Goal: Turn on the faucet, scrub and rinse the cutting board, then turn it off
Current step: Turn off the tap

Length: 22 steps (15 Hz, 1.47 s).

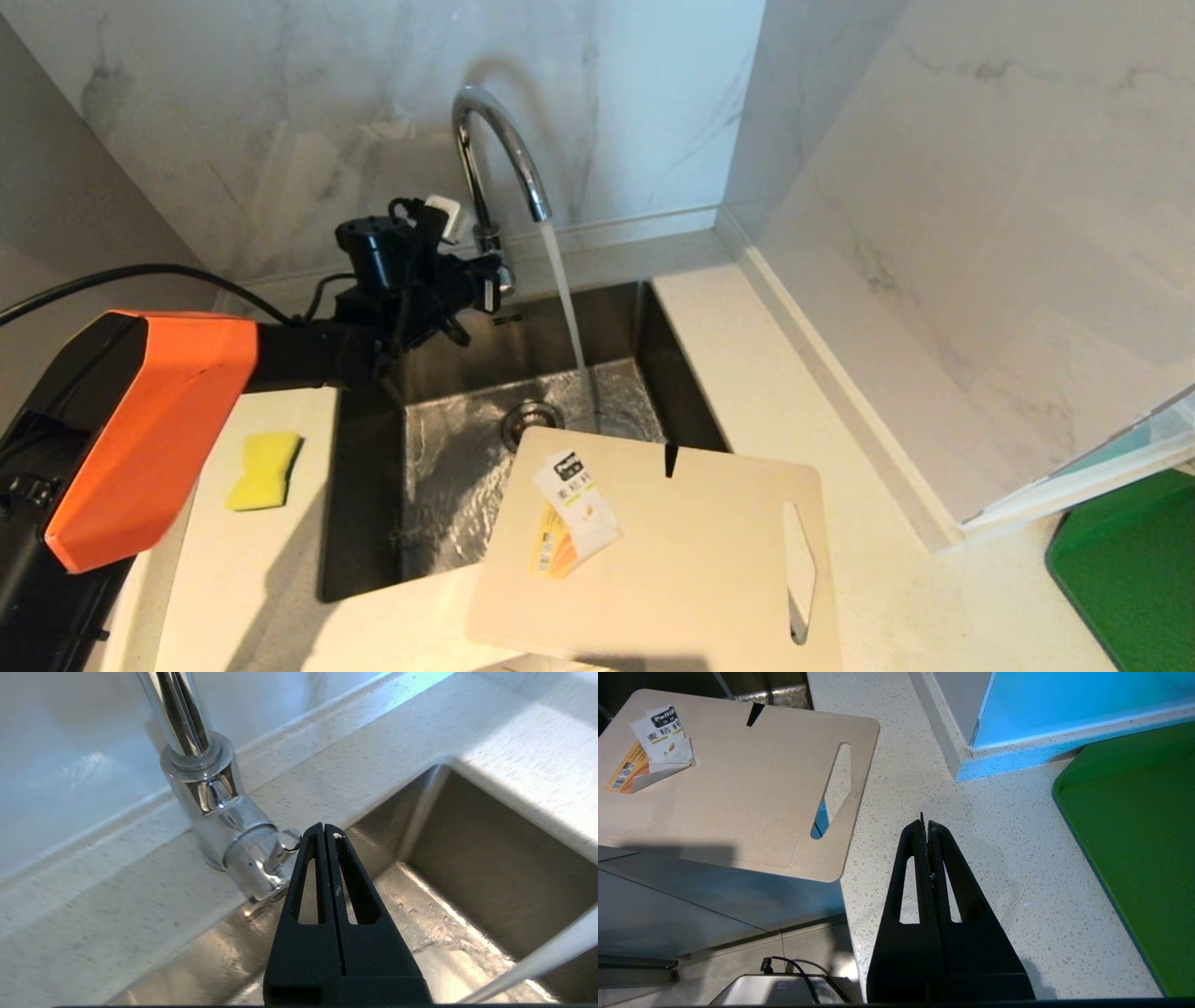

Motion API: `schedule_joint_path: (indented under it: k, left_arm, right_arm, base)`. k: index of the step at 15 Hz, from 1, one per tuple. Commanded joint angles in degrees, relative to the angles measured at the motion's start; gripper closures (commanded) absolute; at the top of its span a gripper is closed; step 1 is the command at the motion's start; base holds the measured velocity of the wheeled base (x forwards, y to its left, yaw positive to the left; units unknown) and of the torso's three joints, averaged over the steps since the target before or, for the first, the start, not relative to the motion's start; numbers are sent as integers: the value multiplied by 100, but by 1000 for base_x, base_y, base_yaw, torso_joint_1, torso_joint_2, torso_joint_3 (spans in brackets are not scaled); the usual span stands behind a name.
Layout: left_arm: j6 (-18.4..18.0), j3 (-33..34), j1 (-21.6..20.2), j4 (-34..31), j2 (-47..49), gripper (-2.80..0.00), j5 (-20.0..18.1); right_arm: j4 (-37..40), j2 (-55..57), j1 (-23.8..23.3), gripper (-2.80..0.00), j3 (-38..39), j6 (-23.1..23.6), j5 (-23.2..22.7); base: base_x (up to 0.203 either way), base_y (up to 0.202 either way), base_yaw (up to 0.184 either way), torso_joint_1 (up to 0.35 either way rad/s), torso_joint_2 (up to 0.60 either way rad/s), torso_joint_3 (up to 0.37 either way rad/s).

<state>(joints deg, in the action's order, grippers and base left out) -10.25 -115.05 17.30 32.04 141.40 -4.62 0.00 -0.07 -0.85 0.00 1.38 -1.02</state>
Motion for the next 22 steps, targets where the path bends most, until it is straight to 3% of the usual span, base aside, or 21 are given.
schedule_joint_path:
  k: [1,6,22]
  left_arm:
    - [-241,-30,-107,181,77,0,-12]
    - [-520,-75,-128,642,158,0,-30]
    - [-532,-79,-341,1120,335,0,-39]
  right_arm:
    - [0,1,-3,0,0,3,-4]
    - [0,7,6,0,0,3,-4]
    - [0,7,-3,0,0,3,-4]
  base:
    - [0,0,0,0,0,0]
    - [0,0,0,0,0,0]
    - [0,0,0,0,0,0]
